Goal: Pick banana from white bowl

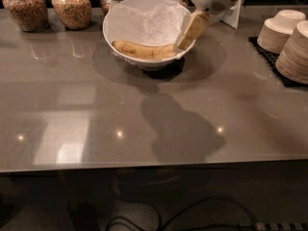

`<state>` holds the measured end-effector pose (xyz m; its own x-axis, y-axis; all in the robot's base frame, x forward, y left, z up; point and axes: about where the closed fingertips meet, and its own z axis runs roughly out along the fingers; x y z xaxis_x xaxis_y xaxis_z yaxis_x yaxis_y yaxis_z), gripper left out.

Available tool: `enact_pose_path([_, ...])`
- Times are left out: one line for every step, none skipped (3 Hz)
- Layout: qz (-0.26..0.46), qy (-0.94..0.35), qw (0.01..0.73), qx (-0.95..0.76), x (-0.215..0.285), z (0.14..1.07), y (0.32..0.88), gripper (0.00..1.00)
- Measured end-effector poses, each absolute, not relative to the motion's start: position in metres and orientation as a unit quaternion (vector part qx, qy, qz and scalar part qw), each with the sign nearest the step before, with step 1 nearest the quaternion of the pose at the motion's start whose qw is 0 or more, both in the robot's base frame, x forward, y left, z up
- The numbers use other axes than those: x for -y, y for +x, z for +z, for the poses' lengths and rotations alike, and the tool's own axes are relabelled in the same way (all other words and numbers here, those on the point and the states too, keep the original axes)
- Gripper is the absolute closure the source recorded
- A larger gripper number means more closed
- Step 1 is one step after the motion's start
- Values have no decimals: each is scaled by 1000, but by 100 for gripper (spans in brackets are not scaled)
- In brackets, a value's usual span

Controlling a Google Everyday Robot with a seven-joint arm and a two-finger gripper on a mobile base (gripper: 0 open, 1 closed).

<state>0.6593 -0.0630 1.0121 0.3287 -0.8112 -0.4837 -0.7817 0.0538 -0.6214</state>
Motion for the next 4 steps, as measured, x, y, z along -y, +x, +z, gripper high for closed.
enact_pose_path([-10,-694,443,-567,40,1005,699,0])
enact_pose_path([-2,-699,436,-567,25,991,723,19])
enact_pose_path([10,-708,415,-571,15,968,735,33])
enact_pose_path([26,-719,387,-576,7,942,736,35])
